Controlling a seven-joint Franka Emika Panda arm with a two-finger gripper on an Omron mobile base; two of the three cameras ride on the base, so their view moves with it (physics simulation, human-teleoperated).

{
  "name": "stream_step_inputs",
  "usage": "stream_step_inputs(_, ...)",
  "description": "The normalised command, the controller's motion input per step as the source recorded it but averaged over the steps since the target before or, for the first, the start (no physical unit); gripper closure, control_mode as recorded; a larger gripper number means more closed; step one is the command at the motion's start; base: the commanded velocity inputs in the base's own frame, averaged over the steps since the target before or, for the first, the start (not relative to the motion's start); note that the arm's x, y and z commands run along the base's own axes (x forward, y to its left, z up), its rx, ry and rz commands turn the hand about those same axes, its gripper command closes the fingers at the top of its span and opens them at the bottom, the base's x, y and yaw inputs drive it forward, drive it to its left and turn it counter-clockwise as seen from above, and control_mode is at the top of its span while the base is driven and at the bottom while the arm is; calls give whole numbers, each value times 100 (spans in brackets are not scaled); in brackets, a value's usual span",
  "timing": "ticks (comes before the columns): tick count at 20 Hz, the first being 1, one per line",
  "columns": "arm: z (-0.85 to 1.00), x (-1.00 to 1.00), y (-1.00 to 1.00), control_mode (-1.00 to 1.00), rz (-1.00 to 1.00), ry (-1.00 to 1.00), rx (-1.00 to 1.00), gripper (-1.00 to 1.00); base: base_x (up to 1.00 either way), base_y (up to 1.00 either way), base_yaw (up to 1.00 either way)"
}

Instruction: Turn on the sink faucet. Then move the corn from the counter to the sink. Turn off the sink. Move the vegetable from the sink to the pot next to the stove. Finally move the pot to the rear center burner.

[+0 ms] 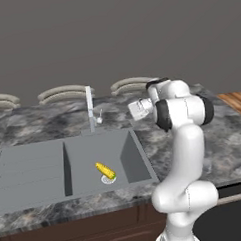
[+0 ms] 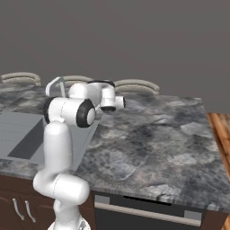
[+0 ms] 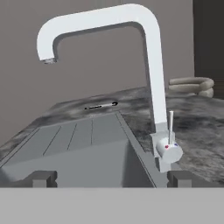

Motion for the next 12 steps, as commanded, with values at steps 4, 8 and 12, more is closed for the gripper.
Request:
stream_step_inputs(4, 63, -64, 0, -100, -22, 7, -2, -100, 0, 0, 0)
stream_step_inputs(8, 68, -50, 1, -100, -19, 13, -10, -100, 0, 0, 0)
stream_step_inputs(12, 62, -46, 2, -100, -18, 15, -13, -100, 0, 0, 0)
